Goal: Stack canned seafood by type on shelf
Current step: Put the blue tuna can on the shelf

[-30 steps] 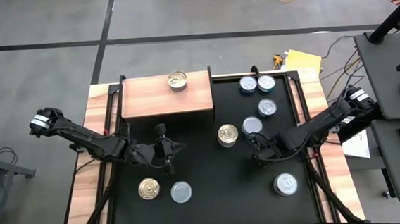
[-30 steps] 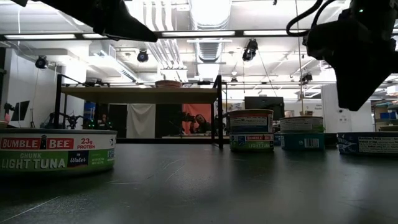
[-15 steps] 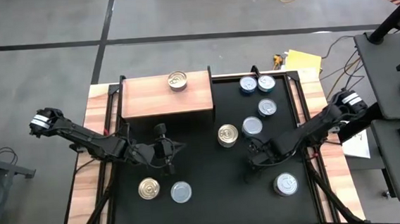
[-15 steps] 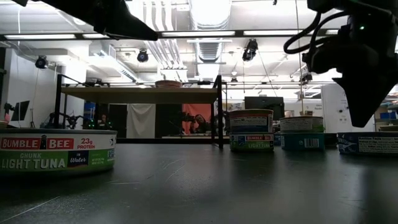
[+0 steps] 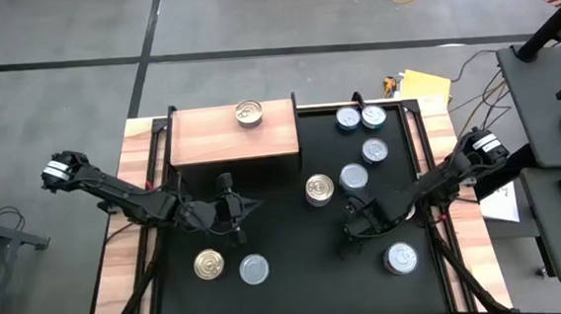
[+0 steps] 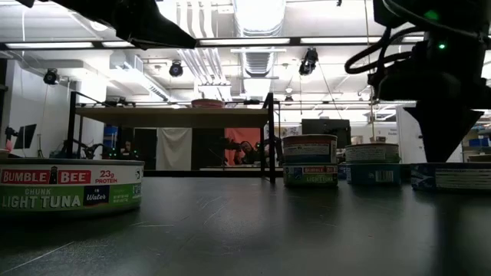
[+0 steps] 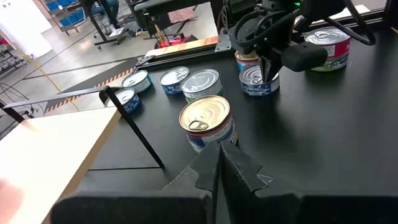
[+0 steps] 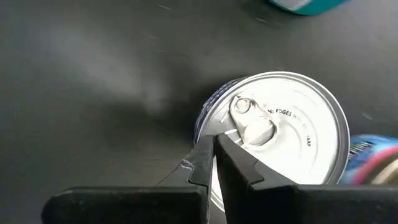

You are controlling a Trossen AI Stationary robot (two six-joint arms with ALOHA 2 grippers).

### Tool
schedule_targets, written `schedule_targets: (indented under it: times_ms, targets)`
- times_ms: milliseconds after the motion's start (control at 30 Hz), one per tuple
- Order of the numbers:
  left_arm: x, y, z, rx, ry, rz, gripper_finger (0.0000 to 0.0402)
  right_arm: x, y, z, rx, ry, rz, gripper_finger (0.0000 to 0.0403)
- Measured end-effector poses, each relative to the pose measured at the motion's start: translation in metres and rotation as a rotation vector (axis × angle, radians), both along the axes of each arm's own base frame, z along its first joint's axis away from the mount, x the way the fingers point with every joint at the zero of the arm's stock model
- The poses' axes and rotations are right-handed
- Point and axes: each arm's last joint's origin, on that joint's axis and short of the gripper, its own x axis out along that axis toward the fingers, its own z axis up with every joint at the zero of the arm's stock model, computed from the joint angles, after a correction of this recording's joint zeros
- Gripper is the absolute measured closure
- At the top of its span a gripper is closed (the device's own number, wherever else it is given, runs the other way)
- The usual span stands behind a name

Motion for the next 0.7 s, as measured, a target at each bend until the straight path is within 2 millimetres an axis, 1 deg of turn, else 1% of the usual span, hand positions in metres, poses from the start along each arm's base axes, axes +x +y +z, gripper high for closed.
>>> schedule_targets:
  times_ms: [167,367,467,567,700]
  targets:
    - [0.000,0.000,0.000,-0.013,-0.003,0.005,0.0401,0.007,0.005,0.004,0.021,-0.033,0.033,0.0390]
    - [0.000,0.000,0.000,-0.020,-0.002,0.007,0.0402,0.024,0.013,0.004,0.094,-0.175,0.116,0.0390]
    - [0.000,0.000,0.000,-0.023,-0.002,0.007,0.0402,0.034,0.019,0.002,0.163,-0.232,0.199,0.0390]
    - [0.000,-0.001,-0.001,-0.031,0.000,-0.012,0.0402,0.040,0.023,0.003,0.169,-0.249,0.238,0.0390]
    - [0.000,-0.002,0.000,-0.052,0.000,-0.048,0.0401,0.042,0.023,0.010,0.156,-0.263,0.259,0.0390]
